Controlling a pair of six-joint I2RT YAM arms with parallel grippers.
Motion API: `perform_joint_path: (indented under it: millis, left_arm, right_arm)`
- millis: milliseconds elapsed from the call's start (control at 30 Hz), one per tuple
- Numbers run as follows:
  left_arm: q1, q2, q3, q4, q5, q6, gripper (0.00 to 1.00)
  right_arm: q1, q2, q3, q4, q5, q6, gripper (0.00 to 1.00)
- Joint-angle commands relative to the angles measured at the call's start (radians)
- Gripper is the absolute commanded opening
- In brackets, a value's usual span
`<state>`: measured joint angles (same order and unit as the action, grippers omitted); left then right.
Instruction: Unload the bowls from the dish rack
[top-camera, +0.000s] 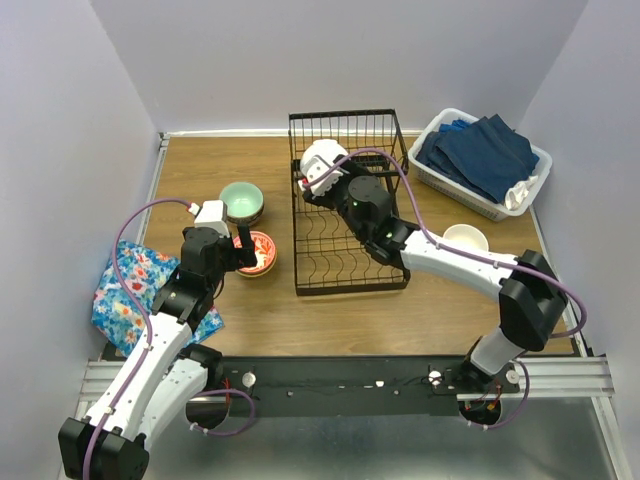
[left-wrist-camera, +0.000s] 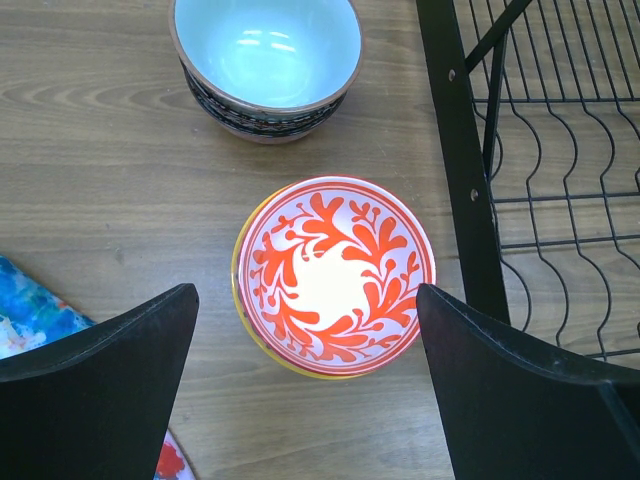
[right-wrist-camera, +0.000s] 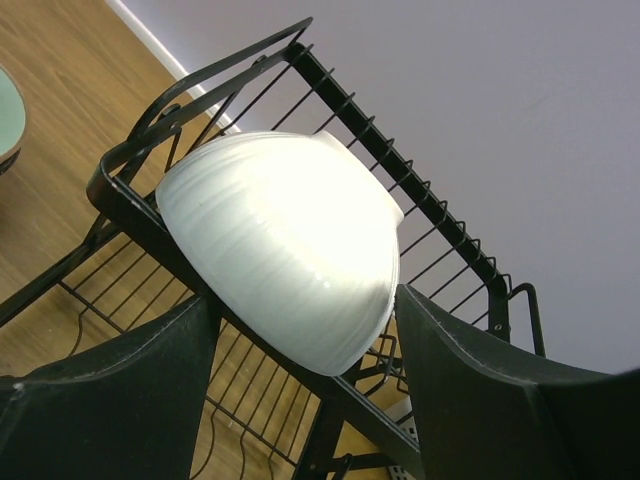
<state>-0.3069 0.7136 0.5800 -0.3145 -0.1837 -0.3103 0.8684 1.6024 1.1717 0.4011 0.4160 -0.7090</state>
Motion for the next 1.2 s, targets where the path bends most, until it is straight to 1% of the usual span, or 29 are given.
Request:
perform_joint_path:
  millis: [0,233,400,733,1100,1167]
  left_arm:
    - [0.008,-0.013,0.0,0.022,-0.011,0.007,0.99]
    - [0.008,-0.016,-0.002,0.02,-0.014,0.008,0.99]
    - [0.008,-0.014,0.0,0.02,-0.011,0.008,0.99]
    - [0.008,-0.017,-0.002,0.022,-0.008,0.008,0.99]
    - [0.008,-0.019,-0.002,0.018,-0.003,0.01,0.99]
    - [0.008,-0.019,-0.002,0.02,-0.003,0.01,0.99]
  right_arm:
    - [-0.005,0.028,0.068,0.036,0.04,-0.033,0.75]
    - [-0.006,0.022,0.114,-0.005,0.055,-0.058,0.7]
    - [-0.008,0.024,0.157,-0.047,0.05,-0.061,0.68]
    - [-0.026,0.082,0.186,-0.038,0.056,-0.06,0.63]
    - [-0.068,0.134,0.252,-0.097,0.049,0.0,0.61]
    - [-0.084,0.134,0.278,-0.129,0.041,0.051,0.61]
